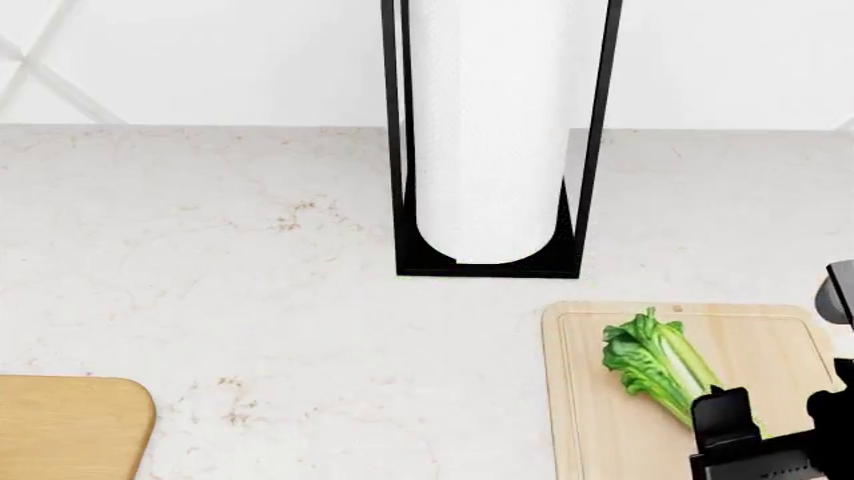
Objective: Place the celery and the celery on separate cutting boards.
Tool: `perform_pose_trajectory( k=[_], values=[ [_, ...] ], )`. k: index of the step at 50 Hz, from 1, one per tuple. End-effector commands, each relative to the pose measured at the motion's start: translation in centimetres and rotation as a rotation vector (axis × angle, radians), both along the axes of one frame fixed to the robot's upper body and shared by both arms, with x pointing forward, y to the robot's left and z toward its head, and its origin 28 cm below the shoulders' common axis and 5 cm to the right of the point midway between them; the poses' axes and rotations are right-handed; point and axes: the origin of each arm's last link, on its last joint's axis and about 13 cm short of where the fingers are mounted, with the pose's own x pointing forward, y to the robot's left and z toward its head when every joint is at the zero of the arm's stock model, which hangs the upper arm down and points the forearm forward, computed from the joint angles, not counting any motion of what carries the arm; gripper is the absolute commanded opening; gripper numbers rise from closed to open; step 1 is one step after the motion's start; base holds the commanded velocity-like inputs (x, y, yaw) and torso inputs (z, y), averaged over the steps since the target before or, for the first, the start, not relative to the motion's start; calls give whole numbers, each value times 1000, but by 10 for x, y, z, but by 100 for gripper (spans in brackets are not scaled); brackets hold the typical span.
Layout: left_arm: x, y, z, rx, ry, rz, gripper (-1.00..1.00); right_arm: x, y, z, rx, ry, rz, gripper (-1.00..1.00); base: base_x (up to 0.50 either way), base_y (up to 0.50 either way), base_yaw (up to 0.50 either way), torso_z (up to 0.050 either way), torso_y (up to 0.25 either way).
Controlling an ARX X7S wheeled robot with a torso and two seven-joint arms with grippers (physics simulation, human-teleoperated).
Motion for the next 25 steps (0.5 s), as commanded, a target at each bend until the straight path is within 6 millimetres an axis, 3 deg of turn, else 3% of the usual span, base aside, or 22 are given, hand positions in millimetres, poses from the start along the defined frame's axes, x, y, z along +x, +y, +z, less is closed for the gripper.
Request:
perform_pose_trajectory(
  k=[1, 10, 25],
  values=[
    [3, -2, 5, -34, -26, -4, 100, -3, 3, 30, 11, -117, 0, 100, 0, 0, 0, 0, 0],
    [7, -3, 15, -88, -77, -26, 100, -7, 10, 61, 140, -304, -19, 100, 0, 0, 0, 0, 0],
    [25, -8, 50, -129, -131, -99, 100, -17, 18, 118, 139, -448, -13, 100, 0, 0, 0, 0, 0]
  ],
)
